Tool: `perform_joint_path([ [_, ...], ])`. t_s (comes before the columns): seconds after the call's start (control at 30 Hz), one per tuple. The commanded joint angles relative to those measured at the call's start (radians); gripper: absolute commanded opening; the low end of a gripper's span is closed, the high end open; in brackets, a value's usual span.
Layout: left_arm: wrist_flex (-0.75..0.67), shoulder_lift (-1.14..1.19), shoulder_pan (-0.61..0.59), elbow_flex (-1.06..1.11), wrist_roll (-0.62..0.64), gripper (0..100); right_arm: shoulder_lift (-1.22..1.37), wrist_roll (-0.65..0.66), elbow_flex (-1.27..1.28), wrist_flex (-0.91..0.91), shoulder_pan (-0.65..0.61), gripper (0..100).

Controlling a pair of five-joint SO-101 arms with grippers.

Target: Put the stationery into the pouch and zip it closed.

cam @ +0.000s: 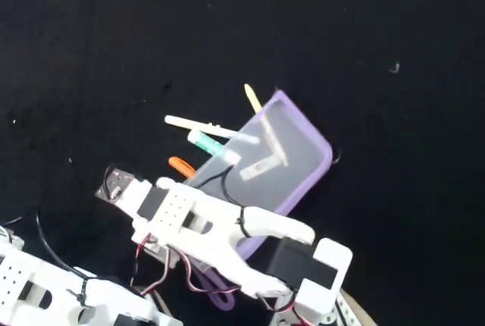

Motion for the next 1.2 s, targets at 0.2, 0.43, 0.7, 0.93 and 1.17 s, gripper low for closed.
perform_joint_path([
  [0.2,-0.017,-0.014,-0.004,-0.015,0.0,19,-0.054,0.143,-0.039,0.009,0.189,1.0],
  [0.43,-0.017,-0.014,-0.002,-0.013,0.0,19,-0.257,0.238,-0.039,0.143,0.276,1.1],
  [0.7,-0.015,-0.014,-0.001,-0.012,0.0,19,-0.499,0.287,-0.013,0.272,0.405,1.1],
  [0.93,-0.015,-0.014,-0.001,-0.012,-0.002,19,-0.67,0.681,0.028,0.227,0.56,1.1],
  [1.17,-0.015,-0.014,-0.001,-0.012,-0.002,19,-0.713,0.945,-0.012,0.288,0.606,1.1],
])
